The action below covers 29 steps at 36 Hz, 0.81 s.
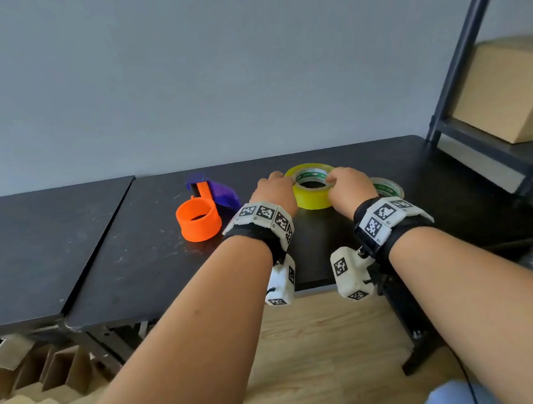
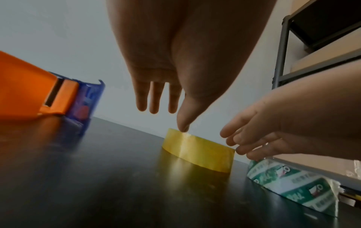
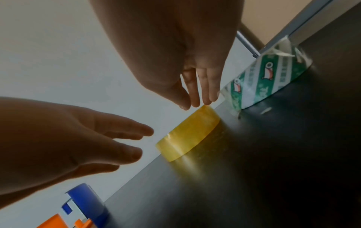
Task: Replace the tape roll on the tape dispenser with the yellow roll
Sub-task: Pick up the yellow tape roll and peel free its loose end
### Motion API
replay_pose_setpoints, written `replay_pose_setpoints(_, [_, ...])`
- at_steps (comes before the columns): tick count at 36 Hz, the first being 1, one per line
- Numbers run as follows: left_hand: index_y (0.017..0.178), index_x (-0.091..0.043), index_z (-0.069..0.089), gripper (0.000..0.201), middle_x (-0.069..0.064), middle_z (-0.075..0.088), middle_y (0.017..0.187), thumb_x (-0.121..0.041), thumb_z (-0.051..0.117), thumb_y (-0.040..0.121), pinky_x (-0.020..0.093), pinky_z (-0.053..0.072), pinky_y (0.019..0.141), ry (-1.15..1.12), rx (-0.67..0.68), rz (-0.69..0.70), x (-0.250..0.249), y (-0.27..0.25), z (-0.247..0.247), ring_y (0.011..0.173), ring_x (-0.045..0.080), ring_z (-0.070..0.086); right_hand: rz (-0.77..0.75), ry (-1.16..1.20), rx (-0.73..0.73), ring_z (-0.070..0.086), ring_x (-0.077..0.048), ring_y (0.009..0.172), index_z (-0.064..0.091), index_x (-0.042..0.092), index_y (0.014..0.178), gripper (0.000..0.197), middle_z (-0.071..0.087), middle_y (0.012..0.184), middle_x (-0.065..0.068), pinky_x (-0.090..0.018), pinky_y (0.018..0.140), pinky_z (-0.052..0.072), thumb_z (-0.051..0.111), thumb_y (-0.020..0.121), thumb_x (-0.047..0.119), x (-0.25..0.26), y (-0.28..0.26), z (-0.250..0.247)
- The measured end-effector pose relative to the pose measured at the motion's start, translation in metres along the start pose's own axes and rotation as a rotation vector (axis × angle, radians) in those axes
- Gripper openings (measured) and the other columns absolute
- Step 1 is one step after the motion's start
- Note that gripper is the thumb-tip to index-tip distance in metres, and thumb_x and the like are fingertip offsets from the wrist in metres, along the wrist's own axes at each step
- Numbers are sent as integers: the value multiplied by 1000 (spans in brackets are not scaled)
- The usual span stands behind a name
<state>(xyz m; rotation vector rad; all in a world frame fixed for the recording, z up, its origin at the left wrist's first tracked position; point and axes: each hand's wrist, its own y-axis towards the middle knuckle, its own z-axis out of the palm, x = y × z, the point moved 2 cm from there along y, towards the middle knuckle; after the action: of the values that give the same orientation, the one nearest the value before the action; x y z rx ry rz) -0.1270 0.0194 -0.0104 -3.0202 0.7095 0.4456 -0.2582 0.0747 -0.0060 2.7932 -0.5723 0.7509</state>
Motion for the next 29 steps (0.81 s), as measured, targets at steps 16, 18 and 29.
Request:
replay_pose_setpoints(16, [142, -25, 46, 54, 12, 33, 144, -4, 49, 93, 38, 46, 104, 42, 194, -63, -14, 23, 7, 118, 33, 55, -95, -205, 80, 36, -34, 128, 55, 24, 134, 49, 45, 140, -10, -38, 105, 36, 59, 85, 26, -8, 13, 19])
replay_pose_setpoints(18, [141, -24, 48, 57, 12, 32, 144, 2, 46, 91, 38, 47, 103, 12, 175, -69, -13, 18, 4, 117, 32, 55, -100, -250, 140, 32, -33, 131, 54, 26, 135, 54, 45, 143, -5, -39, 106, 37, 63, 83, 34, -5, 10, 22])
replay_pose_setpoints(29, [141, -17, 45, 51, 10, 57, 135, -10, 51, 91, 35, 47, 95, -260, 3, -134, 12, -12, -3, 121, 27, 57, -61, -41, 153, 30, -34, 132, 59, 22, 130, 41, 55, 129, -14, -36, 101, 36, 61, 89, 25, 9, -21, 18])
